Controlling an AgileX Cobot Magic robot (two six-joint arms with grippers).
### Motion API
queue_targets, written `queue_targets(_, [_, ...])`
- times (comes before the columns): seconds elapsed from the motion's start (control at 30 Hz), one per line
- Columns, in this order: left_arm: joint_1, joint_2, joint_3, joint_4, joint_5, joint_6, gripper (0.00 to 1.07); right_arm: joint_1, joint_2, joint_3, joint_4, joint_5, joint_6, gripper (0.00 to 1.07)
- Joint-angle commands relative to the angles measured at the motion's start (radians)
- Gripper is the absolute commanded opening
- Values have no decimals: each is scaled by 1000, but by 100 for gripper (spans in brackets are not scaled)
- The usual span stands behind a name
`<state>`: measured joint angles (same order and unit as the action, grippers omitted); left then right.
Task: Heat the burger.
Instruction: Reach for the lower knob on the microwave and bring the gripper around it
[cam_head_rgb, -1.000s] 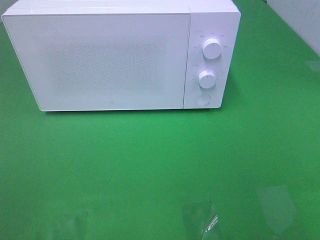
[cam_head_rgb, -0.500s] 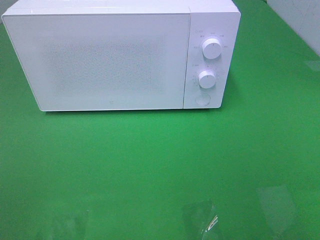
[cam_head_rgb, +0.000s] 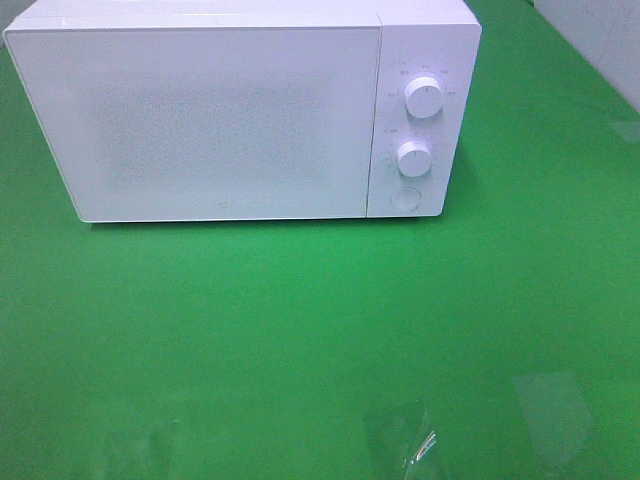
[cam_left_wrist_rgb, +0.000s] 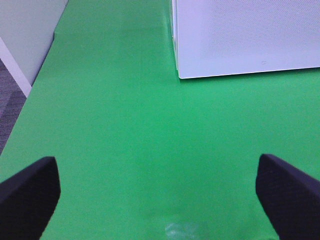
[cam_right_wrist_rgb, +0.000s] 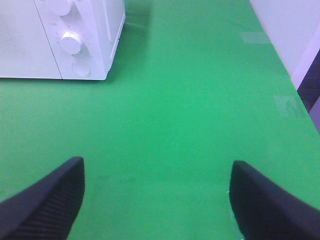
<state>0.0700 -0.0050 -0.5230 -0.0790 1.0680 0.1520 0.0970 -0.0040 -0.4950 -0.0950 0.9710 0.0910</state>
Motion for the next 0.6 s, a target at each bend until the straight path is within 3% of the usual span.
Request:
queue_targets(0.03, [4,-18,3,-3,3,-6,99,-1,-27,3,0,-9,-10,75])
queue_targets(0.4, [4,-18,3,-3,3,-6,99,-1,15,-42,-5,-80,-7,75])
queue_targets(0.6, [4,-18,3,-3,3,-6,99,-1,148,-37,-6,-260,-7,75])
